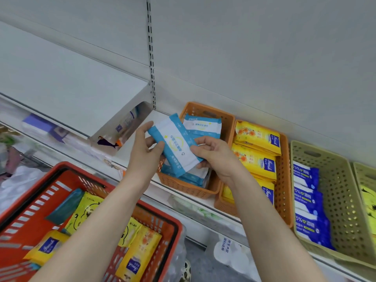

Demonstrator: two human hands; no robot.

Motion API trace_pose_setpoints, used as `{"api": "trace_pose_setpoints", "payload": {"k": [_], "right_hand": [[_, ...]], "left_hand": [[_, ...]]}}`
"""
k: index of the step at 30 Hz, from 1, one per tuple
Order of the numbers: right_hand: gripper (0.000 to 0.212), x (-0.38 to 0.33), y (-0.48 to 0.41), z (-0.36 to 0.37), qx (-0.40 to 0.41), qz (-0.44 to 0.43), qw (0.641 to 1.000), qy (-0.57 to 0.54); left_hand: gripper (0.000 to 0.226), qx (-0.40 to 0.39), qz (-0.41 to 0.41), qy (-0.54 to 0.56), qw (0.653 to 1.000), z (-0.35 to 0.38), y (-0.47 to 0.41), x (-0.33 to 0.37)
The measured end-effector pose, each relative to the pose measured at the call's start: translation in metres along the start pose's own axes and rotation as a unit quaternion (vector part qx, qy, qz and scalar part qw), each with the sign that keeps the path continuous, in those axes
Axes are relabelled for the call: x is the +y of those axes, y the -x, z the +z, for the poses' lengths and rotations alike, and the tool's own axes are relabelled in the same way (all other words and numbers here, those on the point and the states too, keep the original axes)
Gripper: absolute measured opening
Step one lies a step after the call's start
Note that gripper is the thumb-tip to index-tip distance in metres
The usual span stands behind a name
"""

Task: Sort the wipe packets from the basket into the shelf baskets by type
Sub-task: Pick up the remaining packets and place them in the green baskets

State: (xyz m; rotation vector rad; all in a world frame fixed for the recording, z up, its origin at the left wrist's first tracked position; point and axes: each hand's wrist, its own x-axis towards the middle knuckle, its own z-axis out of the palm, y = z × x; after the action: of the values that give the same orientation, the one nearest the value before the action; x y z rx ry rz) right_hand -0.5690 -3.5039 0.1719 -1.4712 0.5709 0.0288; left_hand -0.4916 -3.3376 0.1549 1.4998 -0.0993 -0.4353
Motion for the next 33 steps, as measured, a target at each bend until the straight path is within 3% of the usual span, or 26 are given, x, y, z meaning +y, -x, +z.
{"api": "trace_pose_setpoints", "payload": {"k": [3,6,10,12,15,17,20,24,30,33], "right_hand": [[0.006,-0.001,-0.001,-0.015,-0.023,-0.001,0.996,0.090],[0.022,-0.011,-0.007,-0.024,0.029,-0.059,0.992,0.112],[0.020,-0.019,-0.014,-0.038,-0.036,-0.055,0.988,0.138],[0.026,-0.020,-0.022,-0.053,0.036,-0.070,0.985,0.154],[0.045,-0.026,-0.035,-0.076,0.194,-0.141,0.940,0.241],[0.054,-0.029,-0.047,-0.078,0.225,-0.146,0.910,0.316],[0.050,-0.022,-0.072,-0.069,0.203,-0.122,0.903,0.358],[0.048,-0.005,-0.098,-0.056,0.172,-0.091,0.885,0.422],[0.046,0.008,-0.111,-0.055,0.181,-0.097,0.795,0.571],[0.044,0.007,-0.115,-0.053,0.164,-0.080,0.774,0.606]], "left_hand": [[0.036,0.003,-0.006,-0.016,1.000,0.007,0.000,-0.002],[0.025,-0.048,-0.015,-0.056,0.997,0.015,-0.001,-0.002],[0.026,-0.102,0.029,-0.130,0.986,0.030,0.000,0.001],[0.030,-0.089,0.058,-0.167,0.980,0.033,-0.002,0.001],[0.034,-0.084,0.062,-0.205,0.973,0.034,-0.005,-0.003],[0.037,-0.085,0.063,-0.235,0.966,0.038,-0.010,-0.008],[0.041,-0.092,0.076,-0.312,0.942,0.048,-0.023,-0.015],[0.045,-0.103,0.126,-0.440,0.883,0.062,-0.044,-0.022],[0.052,-0.161,0.139,-0.524,0.825,0.078,-0.068,-0.033],[0.054,-0.167,0.146,-0.544,0.809,0.081,-0.074,-0.039]]}}
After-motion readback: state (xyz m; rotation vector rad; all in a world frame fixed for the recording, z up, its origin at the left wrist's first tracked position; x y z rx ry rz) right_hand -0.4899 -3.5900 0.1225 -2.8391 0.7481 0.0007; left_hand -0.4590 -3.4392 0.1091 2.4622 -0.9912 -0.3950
